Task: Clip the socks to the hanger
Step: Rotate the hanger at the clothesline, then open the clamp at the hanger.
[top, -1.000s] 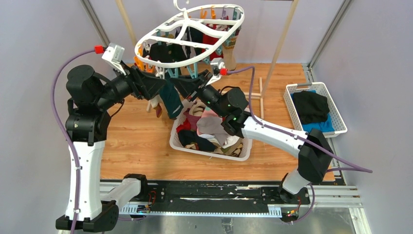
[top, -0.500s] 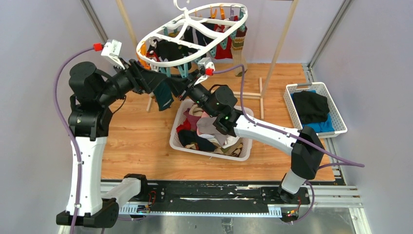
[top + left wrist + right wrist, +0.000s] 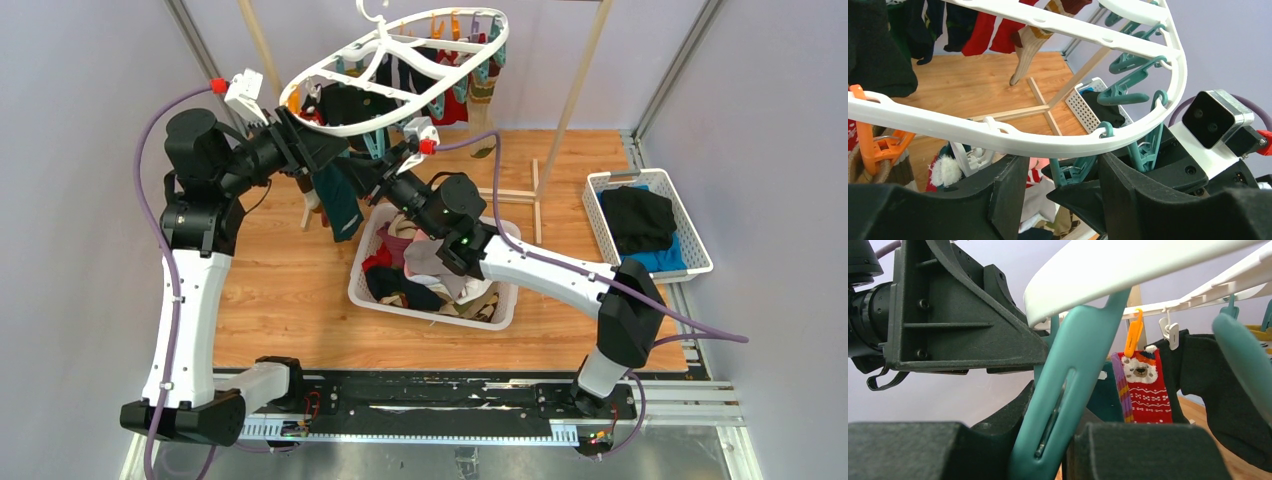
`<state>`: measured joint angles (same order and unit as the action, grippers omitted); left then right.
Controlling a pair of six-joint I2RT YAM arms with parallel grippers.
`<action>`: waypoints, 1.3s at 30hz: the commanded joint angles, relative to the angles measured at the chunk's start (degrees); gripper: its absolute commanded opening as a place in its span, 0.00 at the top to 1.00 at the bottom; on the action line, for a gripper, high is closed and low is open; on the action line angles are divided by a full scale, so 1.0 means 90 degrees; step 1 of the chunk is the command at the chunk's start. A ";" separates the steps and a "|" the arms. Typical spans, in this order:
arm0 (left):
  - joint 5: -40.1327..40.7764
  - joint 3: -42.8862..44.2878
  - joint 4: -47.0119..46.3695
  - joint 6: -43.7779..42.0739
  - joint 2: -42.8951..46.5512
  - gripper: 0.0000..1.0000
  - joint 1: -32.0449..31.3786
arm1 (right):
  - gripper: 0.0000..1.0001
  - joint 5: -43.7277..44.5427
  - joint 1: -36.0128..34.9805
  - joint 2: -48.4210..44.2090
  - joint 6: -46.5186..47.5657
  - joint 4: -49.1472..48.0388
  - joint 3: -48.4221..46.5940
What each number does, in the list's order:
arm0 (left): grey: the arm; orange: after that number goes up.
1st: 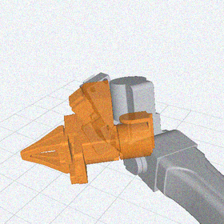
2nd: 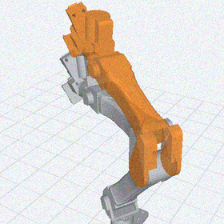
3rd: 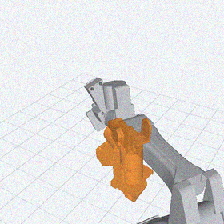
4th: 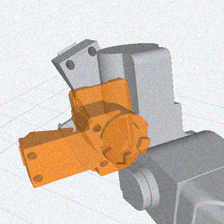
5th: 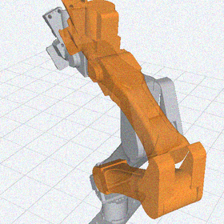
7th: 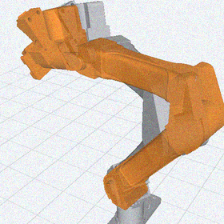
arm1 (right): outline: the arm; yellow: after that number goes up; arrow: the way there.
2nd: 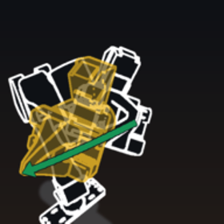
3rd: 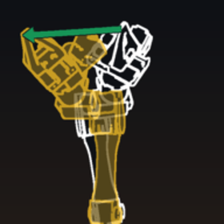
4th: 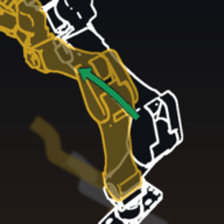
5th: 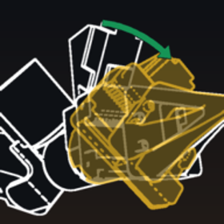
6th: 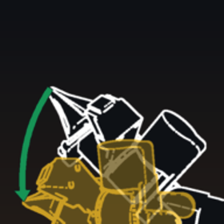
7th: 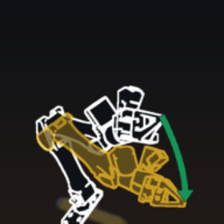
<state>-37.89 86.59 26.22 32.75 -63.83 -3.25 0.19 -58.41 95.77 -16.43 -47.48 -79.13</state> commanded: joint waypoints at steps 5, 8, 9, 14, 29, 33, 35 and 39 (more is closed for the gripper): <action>-0.0136 0.0051 -0.0346 0.0168 -0.0131 0.47 -0.0030 | 1.00 -0.0051 -0.0178 0.0131 0.0253 0.0284 -0.0308; -0.0078 0.0018 -0.0384 0.0184 -0.0147 0.47 -0.0035 | 1.00 -0.0060 -0.0206 0.0154 0.0300 0.0403 -0.0385; -0.0061 0.0028 -0.0402 0.0199 -0.0162 0.47 -0.0038 | 1.00 -0.0060 -0.0209 0.0164 0.0317 0.0448 -0.0410; 0.0018 0.0129 -0.0387 0.0175 -0.0256 0.51 -0.0049 | 1.00 -0.0068 -0.0217 0.0197 0.0342 0.0586 -0.0508; 0.0433 0.0132 -0.0184 -0.0071 -0.0263 0.85 -0.0056 | 0.26 0.0487 -0.0195 -0.0360 0.0380 0.0767 0.0164; 0.0394 0.0131 -0.0137 -0.0097 -0.0226 0.85 -0.0052 | 0.24 0.0766 -0.0093 -0.1128 0.0300 0.0640 0.1192; 0.0376 0.0130 -0.0131 -0.0112 -0.0206 0.85 -0.0050 | 0.24 0.0851 -0.0015 -0.1611 0.0291 0.0739 0.1735; 0.0380 0.0158 -0.0082 -0.0157 -0.0177 0.85 -0.0050 | 0.22 0.1004 0.0091 -0.2282 0.0310 0.1458 0.2475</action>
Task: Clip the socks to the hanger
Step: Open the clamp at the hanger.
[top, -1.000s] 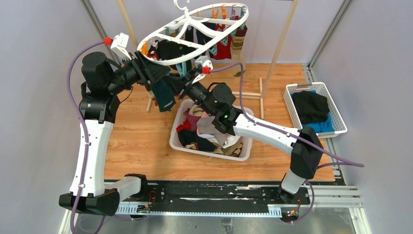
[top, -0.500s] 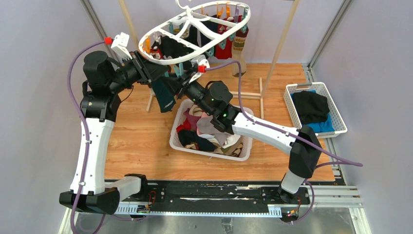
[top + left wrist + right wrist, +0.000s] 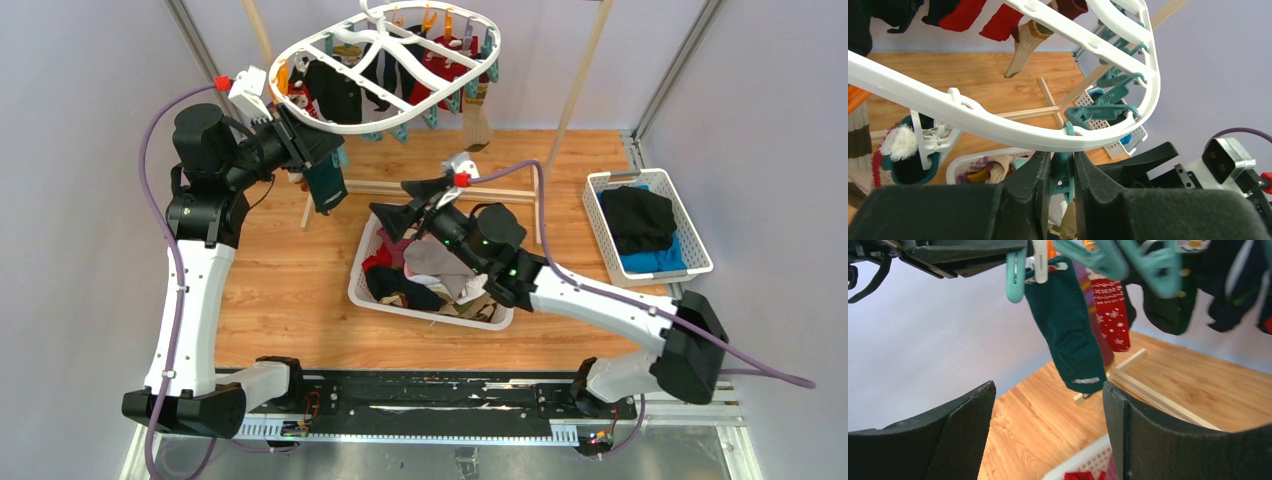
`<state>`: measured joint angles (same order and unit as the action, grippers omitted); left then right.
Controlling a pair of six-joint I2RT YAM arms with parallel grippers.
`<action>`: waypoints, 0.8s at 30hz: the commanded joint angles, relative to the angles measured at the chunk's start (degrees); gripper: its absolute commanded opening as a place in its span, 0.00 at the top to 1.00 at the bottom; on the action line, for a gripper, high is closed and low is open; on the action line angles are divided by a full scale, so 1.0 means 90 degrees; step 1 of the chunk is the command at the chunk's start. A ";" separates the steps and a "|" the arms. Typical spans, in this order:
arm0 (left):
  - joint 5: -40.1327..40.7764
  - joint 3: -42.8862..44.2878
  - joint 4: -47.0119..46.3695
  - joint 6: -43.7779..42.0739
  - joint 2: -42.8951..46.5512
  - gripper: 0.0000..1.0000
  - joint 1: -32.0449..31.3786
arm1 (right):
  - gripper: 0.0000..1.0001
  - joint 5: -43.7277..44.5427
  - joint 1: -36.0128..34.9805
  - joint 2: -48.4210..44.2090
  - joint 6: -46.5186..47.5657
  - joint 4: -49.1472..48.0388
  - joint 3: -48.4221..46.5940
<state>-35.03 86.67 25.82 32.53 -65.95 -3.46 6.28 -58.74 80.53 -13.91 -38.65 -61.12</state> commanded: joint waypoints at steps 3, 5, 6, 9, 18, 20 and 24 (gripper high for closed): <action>0.0058 0.0174 0.0019 -0.0167 0.0054 0.85 -0.0026 | 0.23 0.0322 0.0140 -0.0809 0.0247 0.1417 0.0741; 0.0042 0.0187 0.0043 -0.0174 0.0062 0.85 -0.0025 | 0.23 0.0171 0.0149 -0.0850 0.0400 0.1846 0.0795; 0.0039 0.0177 0.0042 -0.0173 0.0077 0.85 -0.0025 | 0.23 0.0090 0.0150 -0.0839 0.0488 0.2229 0.0800; 0.0034 0.0175 0.0075 -0.0182 0.0103 0.85 -0.0025 | 0.23 -0.0069 0.0150 -0.0717 0.0708 0.2955 0.0744; 0.0034 0.0138 0.0128 -0.0225 0.0125 0.86 -0.0025 | 0.22 0.0778 0.0169 -0.0244 0.1170 0.4190 0.0732; 0.0026 0.0149 0.0156 -0.0257 0.0118 0.86 -0.0030 | 0.21 0.1229 0.0178 -0.0349 0.1028 0.4592 0.0805; -0.0018 0.0135 0.0149 -0.0247 0.0104 0.86 -0.0025 | 0.19 0.1438 0.0462 -0.0802 0.0423 0.5435 0.1139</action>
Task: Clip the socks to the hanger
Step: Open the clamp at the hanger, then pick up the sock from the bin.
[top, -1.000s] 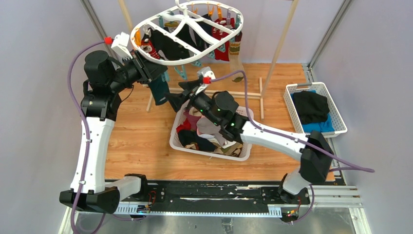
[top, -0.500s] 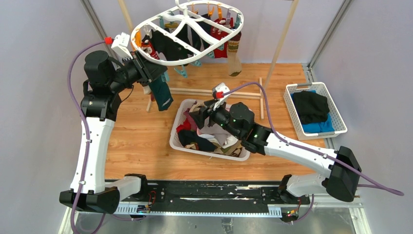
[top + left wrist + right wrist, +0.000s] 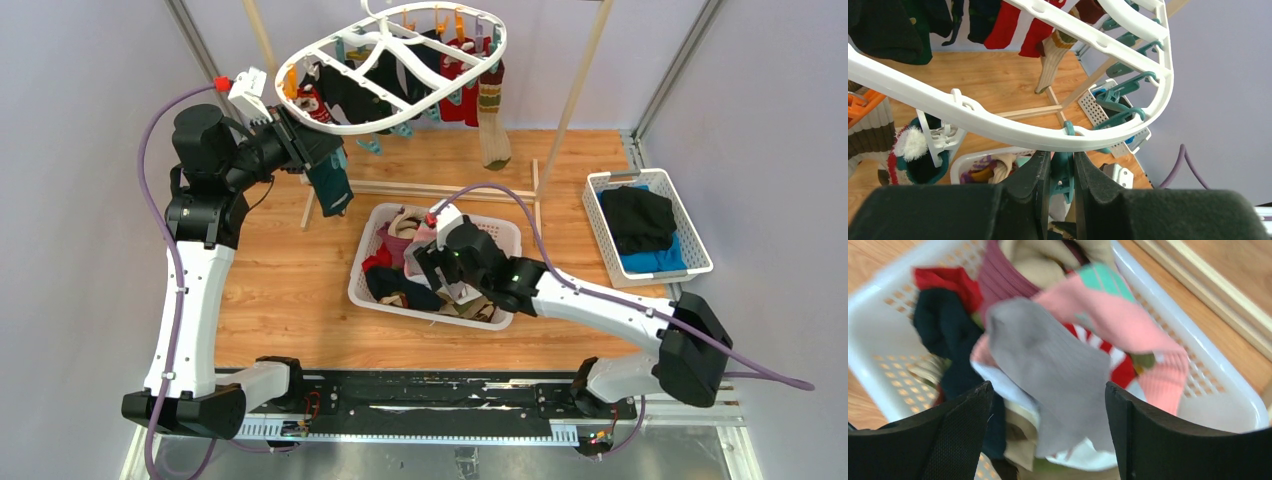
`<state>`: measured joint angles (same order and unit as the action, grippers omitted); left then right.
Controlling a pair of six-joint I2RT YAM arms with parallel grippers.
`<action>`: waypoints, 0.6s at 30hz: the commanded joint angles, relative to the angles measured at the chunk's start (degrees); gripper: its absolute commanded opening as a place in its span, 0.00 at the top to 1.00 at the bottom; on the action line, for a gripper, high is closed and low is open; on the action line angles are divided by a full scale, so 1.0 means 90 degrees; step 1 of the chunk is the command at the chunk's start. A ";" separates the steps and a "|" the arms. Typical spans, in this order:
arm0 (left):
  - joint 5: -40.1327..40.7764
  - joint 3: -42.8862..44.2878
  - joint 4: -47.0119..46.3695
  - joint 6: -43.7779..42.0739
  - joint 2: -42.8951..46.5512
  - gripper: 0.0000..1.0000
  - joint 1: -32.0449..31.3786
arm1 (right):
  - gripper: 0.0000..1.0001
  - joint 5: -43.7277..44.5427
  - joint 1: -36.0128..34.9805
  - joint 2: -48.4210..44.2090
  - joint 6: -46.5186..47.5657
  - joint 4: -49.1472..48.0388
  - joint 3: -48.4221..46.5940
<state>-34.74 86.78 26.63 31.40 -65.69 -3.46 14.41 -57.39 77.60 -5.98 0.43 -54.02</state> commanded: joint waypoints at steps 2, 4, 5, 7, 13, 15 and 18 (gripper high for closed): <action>-0.0073 0.0109 0.0053 -0.0106 0.0083 0.86 -0.0025 | 0.17 0.0032 0.0647 -0.0820 -0.0755 0.1171 0.0652; -0.0092 0.0099 0.0058 -0.0122 0.0094 0.86 -0.0025 | 0.17 -0.0610 0.1056 -0.1185 -0.0999 0.1087 0.0955; -0.0088 0.0097 0.0058 -0.0137 0.0102 0.86 -0.0031 | 0.17 -0.0895 0.1225 -0.1311 -0.1079 0.0978 0.1110; -0.0085 0.0068 0.0053 -0.0150 0.0122 0.86 -0.0025 | 0.17 -0.1447 0.1499 -0.1447 -0.1191 0.0650 0.1355; -0.0092 0.0122 0.0106 -0.0154 0.0137 0.86 -0.0026 | 0.23 -0.2813 0.1859 -0.1066 -0.1445 -0.0300 0.1637; -0.0078 0.0133 0.0133 -0.0177 0.0155 0.86 -0.0026 | 0.29 -0.3018 0.1994 -0.0891 -0.1452 -0.0492 0.1663; -0.0059 0.0120 0.0151 -0.0216 0.0179 0.86 -0.0031 | 0.48 -0.3410 0.2183 -0.0766 -0.1459 -0.0840 0.1672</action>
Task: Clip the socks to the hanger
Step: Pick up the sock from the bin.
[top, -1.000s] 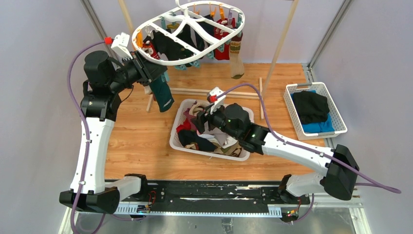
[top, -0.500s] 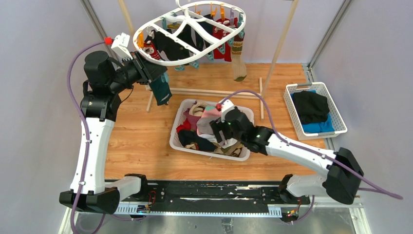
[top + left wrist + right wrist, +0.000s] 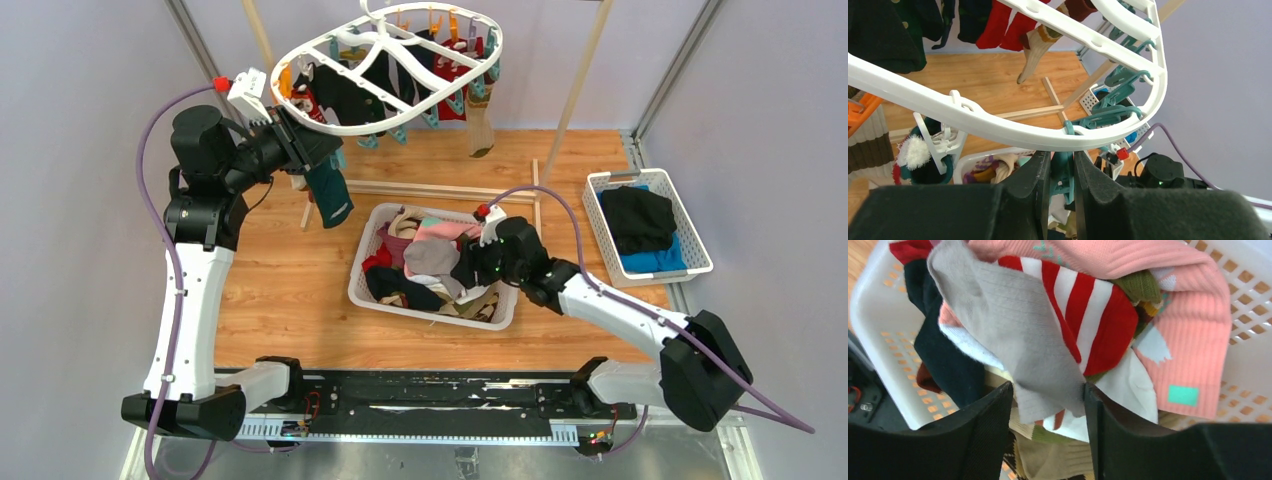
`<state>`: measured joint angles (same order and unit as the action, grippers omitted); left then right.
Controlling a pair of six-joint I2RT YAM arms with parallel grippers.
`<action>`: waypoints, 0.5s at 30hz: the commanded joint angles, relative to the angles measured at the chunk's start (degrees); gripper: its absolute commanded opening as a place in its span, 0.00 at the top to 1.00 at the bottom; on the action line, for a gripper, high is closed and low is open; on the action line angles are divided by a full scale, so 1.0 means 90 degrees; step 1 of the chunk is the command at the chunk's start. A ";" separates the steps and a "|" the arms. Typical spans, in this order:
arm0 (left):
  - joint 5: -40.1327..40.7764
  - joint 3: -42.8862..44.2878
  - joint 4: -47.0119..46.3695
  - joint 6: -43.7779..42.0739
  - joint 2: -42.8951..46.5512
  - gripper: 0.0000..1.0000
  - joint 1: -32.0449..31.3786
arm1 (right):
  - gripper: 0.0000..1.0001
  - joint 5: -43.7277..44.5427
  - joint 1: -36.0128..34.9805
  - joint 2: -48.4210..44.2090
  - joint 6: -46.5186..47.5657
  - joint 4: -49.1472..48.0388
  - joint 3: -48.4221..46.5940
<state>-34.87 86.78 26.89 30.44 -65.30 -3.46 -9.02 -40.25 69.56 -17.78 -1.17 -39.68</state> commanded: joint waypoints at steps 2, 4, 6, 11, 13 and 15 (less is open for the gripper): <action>-0.0034 0.0121 0.0142 -0.0131 0.0139 0.86 -0.0026 | 0.66 -0.1005 0.0330 0.0103 -0.0122 -0.0771 -0.0013; -0.0032 0.0156 0.0169 -0.0140 0.0129 0.86 -0.0025 | 0.80 -0.1180 0.0323 -0.0031 -0.0043 -0.0766 -0.0195; -0.0032 0.0193 0.0174 -0.0141 0.0122 0.86 -0.0030 | 0.94 -0.1306 0.0303 -0.0193 0.0041 -0.0658 -0.0438; -0.0032 0.0202 0.0173 -0.0132 0.0098 0.86 -0.0025 | 1.00 -0.1008 -0.0317 -0.0344 0.0469 0.0090 -0.1176; -0.0039 0.0207 0.0180 -0.0131 0.0100 0.86 -0.0025 | 1.00 -0.0712 -0.0756 -0.0265 0.0628 0.0469 -0.1399; -0.0041 0.0210 0.0185 -0.0130 0.0099 0.86 -0.0026 | 1.00 -0.0451 -0.1181 -0.0130 0.0659 0.0553 -0.1495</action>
<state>-34.81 87.11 27.46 30.15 -65.08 -3.46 -16.60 -44.29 67.64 -14.96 -1.52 -50.41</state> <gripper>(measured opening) 0.225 0.013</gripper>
